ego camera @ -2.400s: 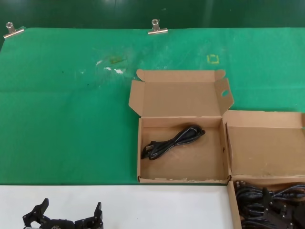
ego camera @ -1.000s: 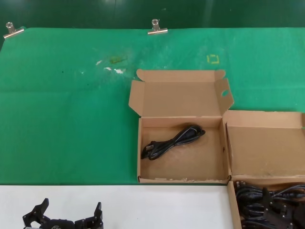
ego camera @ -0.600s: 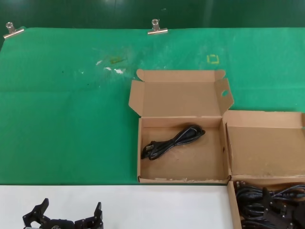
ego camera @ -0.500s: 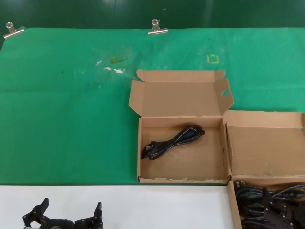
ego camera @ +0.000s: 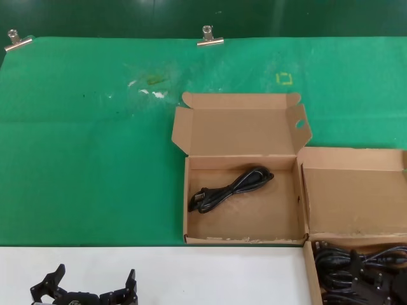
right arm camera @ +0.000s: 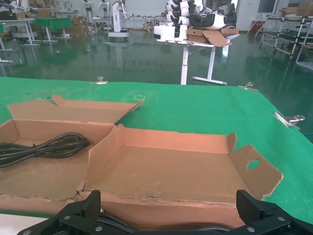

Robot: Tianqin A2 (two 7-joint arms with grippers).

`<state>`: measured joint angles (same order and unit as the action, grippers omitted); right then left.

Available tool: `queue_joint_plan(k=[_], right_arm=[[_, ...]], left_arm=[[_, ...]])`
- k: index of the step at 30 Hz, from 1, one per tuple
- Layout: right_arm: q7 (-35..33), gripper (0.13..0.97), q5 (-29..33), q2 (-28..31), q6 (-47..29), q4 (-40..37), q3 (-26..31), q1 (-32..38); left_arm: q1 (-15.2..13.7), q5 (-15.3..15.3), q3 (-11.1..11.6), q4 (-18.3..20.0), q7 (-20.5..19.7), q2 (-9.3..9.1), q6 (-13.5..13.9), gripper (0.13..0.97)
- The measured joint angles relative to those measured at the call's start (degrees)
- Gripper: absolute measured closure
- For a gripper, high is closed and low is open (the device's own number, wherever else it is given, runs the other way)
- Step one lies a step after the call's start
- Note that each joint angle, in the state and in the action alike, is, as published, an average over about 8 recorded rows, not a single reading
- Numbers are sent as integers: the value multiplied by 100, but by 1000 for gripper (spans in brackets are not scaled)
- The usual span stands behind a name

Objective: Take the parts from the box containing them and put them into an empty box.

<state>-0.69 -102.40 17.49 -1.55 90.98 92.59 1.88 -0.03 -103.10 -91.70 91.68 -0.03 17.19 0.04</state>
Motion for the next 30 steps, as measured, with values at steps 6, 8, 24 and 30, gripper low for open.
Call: queue_joint_plan(k=[6,8,24,30], right_arm=[[0,129,0,0,0,0,0,0],[0,129,0,0,0,0,0,0],[0,129,0,0,0,0,0,0],[0,129,0,0,0,0,0,0]], left_arm=[[0,0,0,0,0,0,0,132],[0,0,0,0,0,0,0,132],[0,0,0,0,0,0,0,132],[0,0,0,0,0,0,0,132]])
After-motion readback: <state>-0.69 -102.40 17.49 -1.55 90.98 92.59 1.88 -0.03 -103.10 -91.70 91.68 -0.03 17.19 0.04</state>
